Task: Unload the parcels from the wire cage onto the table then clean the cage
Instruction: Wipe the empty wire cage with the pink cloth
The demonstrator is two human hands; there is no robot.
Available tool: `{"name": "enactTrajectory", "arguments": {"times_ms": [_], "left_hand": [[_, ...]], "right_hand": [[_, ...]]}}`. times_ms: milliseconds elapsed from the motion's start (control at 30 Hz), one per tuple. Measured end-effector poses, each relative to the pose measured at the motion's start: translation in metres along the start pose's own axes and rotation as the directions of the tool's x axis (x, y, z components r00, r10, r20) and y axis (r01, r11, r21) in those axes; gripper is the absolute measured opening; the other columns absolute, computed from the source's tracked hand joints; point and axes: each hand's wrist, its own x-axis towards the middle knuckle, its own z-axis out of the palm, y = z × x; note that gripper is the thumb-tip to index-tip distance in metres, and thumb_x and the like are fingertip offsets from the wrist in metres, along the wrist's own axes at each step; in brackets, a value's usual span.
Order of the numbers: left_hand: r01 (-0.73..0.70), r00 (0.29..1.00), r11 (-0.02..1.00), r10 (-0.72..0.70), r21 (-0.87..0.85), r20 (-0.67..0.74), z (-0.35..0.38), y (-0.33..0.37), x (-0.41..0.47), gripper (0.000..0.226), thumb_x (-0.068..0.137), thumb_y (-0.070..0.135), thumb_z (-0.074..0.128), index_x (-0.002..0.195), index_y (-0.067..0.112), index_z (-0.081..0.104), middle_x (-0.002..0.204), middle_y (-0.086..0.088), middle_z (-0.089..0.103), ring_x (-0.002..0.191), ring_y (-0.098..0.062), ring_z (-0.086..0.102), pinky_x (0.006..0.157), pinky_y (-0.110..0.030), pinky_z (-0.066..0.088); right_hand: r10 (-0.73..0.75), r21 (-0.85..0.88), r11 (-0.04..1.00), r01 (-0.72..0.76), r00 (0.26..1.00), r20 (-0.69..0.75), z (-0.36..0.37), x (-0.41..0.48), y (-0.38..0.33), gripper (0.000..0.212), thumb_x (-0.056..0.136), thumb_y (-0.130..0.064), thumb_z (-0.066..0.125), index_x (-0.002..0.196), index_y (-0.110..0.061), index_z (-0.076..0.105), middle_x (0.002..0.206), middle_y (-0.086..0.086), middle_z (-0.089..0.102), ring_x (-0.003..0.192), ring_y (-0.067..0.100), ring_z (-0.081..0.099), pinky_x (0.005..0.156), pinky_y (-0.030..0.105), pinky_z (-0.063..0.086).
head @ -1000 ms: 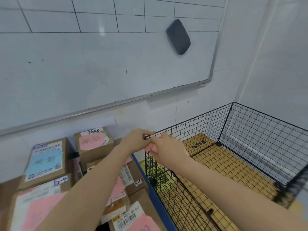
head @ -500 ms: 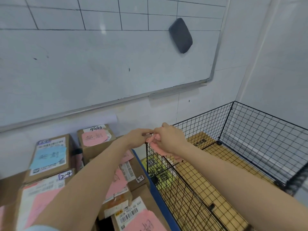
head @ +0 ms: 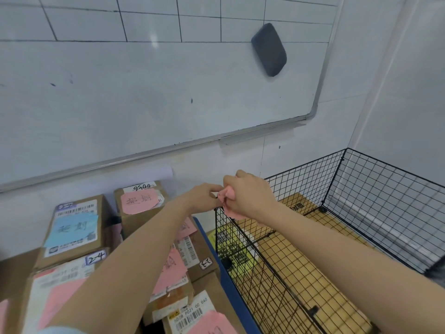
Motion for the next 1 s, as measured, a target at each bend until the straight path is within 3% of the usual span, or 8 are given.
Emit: {"name": "enactTrajectory", "arguments": {"times_ms": [133, 200, 300, 433, 567, 633, 767, 1000], "left_hand": [[-0.044, 0.997, 0.999, 0.046, 0.030, -0.060, 0.007, 0.008, -0.006, 0.037, 0.090, 0.032, 0.061, 0.125, 0.026, 0.055, 0.121, -0.015, 0.061, 0.106, -0.026, 0.058, 0.094, -0.034, 0.041], [-0.050, 0.994, 0.998, 0.054, 0.044, -0.098, 0.010, 0.013, -0.009, 0.044, 0.090, 0.038, 0.060, 0.131, 0.023, 0.053, 0.129, -0.019, 0.054, 0.114, -0.030, 0.055, 0.097, -0.036, 0.042], [-0.065, 0.992, 0.995, 0.073, 0.073, -0.105, 0.016, 0.012, -0.009, 0.057, 0.087, 0.050, 0.058, 0.137, 0.026, 0.047, 0.144, -0.003, 0.046, 0.128, -0.019, 0.047, 0.106, -0.034, 0.035], [-0.037, 0.991, 0.985, 0.058, 0.171, -0.118, 0.027, 0.012, -0.012, 0.069, 0.088, 0.048, 0.056, 0.148, 0.027, 0.028, 0.154, 0.001, 0.031, 0.140, -0.020, 0.030, 0.114, -0.036, 0.024], [0.018, 0.999, 0.973, -0.008, 0.229, -0.042, 0.036, 0.012, -0.019, 0.089, 0.082, 0.070, 0.047, 0.151, 0.037, 0.003, 0.159, -0.005, 0.011, 0.144, -0.027, 0.021, 0.116, -0.045, 0.021], [0.049, 0.998, 0.970, -0.041, 0.237, -0.038, 0.039, 0.013, -0.021, 0.087, 0.083, 0.072, 0.041, 0.150, 0.039, -0.004, 0.160, -0.004, 0.001, 0.144, -0.028, 0.020, 0.116, -0.046, 0.021], [0.108, 0.994, 0.945, -0.095, 0.310, -0.058, 0.046, 0.014, -0.019, 0.078, 0.091, 0.066, 0.032, 0.148, 0.040, -0.014, 0.159, -0.003, -0.016, 0.143, -0.031, 0.023, 0.116, -0.049, 0.020], [0.134, 0.990, 0.909, -0.104, 0.396, -0.098, 0.051, 0.016, -0.017, 0.073, 0.094, 0.062, 0.026, 0.149, 0.035, -0.013, 0.158, -0.006, -0.019, 0.146, -0.034, 0.010, 0.115, -0.056, 0.018]], "right_hand": [[-0.005, 0.006, 1.000, 0.006, 0.999, -0.042, -0.015, -0.022, 0.004, 0.026, 0.089, -0.044, 0.049, 0.101, -0.023, 0.060, 0.092, 0.000, 0.054, 0.083, 0.019, 0.058, 0.070, 0.033, 0.050], [0.001, 0.000, 1.000, -0.001, 1.000, 0.026, -0.014, -0.036, 0.005, 0.027, 0.091, -0.041, 0.043, 0.103, -0.024, 0.060, 0.085, -0.002, 0.052, 0.081, 0.018, 0.061, 0.070, 0.033, 0.053], [-0.043, 0.010, 0.999, 0.042, 0.993, 0.114, -0.003, -0.053, -0.003, 0.035, 0.096, -0.043, 0.039, 0.124, -0.029, 0.054, 0.081, -0.004, 0.054, 0.075, 0.015, 0.061, 0.066, 0.032, 0.056], [-0.038, -0.005, 0.999, 0.039, 0.994, 0.106, -0.002, -0.060, -0.001, 0.037, 0.096, -0.045, 0.040, 0.126, -0.028, 0.055, 0.088, -0.003, 0.057, 0.080, 0.017, 0.061, 0.069, 0.033, 0.055], [-0.079, -0.022, 0.996, 0.084, 0.980, 0.184, -0.011, -0.078, 0.001, 0.039, 0.096, -0.043, 0.039, 0.130, -0.030, 0.052, 0.084, -0.003, 0.061, 0.074, 0.014, 0.060, 0.067, 0.034, 0.057], [-0.084, -0.022, 0.996, 0.091, 0.974, 0.211, -0.017, -0.090, 0.003, 0.035, 0.097, -0.042, 0.037, 0.123, -0.026, 0.054, 0.079, -0.004, 0.056, 0.073, 0.013, 0.059, 0.067, 0.034, 0.057], [-0.096, -0.041, 0.993, 0.110, 0.963, 0.252, -0.029, -0.118, 0.005, 0.023, 0.098, -0.040, 0.036, 0.085, -0.023, 0.047, 0.077, -0.004, 0.052, 0.073, 0.015, 0.055, 0.069, 0.035, 0.056], [-0.143, -0.120, 0.975, 0.187, 0.941, 0.305, -0.051, -0.153, 0.005, 0.022, 0.097, -0.039, 0.039, 0.082, -0.022, 0.043, 0.082, -0.002, 0.055, 0.075, 0.015, 0.059, 0.067, 0.033, 0.056]]}}
